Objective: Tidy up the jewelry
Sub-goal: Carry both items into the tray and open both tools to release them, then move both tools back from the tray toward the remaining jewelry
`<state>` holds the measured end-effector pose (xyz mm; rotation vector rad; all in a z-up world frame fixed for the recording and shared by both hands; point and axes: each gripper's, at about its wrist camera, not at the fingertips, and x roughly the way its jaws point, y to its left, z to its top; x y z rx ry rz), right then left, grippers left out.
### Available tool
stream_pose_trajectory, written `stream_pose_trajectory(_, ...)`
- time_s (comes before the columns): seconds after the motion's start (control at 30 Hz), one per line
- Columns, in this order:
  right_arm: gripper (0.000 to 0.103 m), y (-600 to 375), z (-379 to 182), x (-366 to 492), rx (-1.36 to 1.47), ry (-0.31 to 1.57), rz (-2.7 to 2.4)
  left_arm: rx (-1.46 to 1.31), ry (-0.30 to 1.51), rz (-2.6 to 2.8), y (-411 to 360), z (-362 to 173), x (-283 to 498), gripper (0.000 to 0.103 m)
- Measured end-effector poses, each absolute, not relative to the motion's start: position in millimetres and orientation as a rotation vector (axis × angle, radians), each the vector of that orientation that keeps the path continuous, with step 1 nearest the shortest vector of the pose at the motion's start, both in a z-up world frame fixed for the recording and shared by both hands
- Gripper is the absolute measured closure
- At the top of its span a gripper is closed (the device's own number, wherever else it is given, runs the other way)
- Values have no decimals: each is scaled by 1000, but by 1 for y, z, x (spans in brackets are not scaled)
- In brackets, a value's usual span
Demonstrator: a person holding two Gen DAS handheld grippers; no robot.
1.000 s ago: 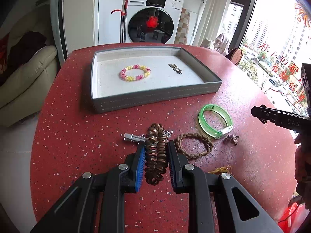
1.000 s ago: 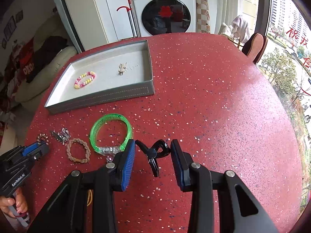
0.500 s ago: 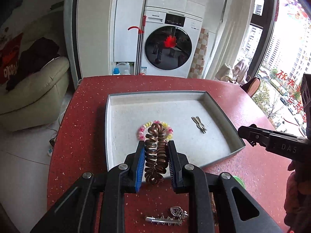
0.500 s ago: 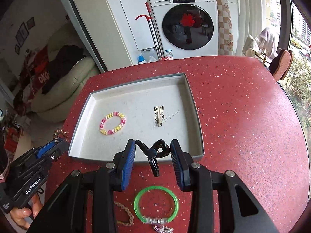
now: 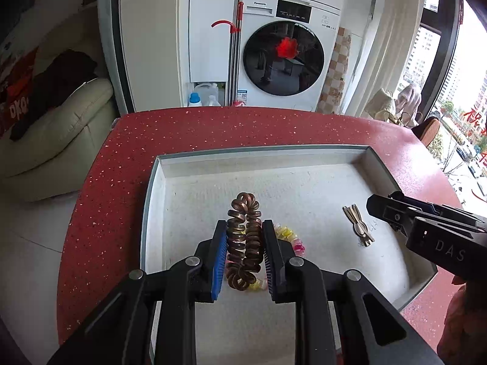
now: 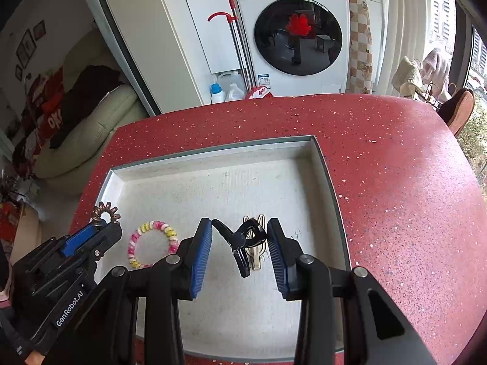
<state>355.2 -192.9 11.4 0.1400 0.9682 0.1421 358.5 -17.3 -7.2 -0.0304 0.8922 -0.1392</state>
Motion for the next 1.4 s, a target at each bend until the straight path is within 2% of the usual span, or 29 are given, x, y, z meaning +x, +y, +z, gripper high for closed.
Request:
stream_pose_trajectory(0.37, 62, -191, -26, 363, 98, 1031, 114, 22, 948, -107, -27, -34, 365, 62)
stream_pose_trajectory(0.4, 61, -191, -26, 362, 90, 1021, 115, 23, 945, -101, -27, -34, 364, 60)
stream_pose_trajectory(0.47, 61, -189, -26, 361, 74, 1023, 119, 29, 937, -73, -25, -34, 362, 40)
stream_pose_trajectory(0.57, 55, -189, -24, 361, 82, 1031, 124, 25, 918, -52, -21, -30, 359, 39)
stream_pose_trajectory(0.63, 44, -191, -20, 358, 104, 1023, 127, 17, 923, -50, -20, -29, 359, 39)
stream_pose_trajectory(0.77, 42, -192, -10, 351, 121, 999, 135, -8, 902, -49, -19, -20, 353, 39)
stream_pose_trajectory(0.87, 36, -193, -1, 345, 127, 981, 144, -15, 881, -52, -18, -10, 347, 39)
stream_pose_trajectory(0.9, 36, -193, 2, 342, 128, 972, 143, -18, 875, -53, -18, -7, 344, 36)
stream_pose_trajectory(0.97, 36, -194, 9, 337, 133, 956, 135, -21, 860, -50, -17, 1, 338, 0)
stream_pose_trajectory(1.27, 34, -199, 34, 307, 169, 910, 138, -30, 802, -72, -12, 34, 305, 0)
stream_pose_trajectory(1.33, 24, -198, 39, 298, 172, 900, 143, -35, 792, -72, -8, 39, 293, 0)
stream_pose_trajectory(1.4, 23, -199, 45, 288, 177, 882, 151, -36, 778, -73, -4, 44, 281, 0)
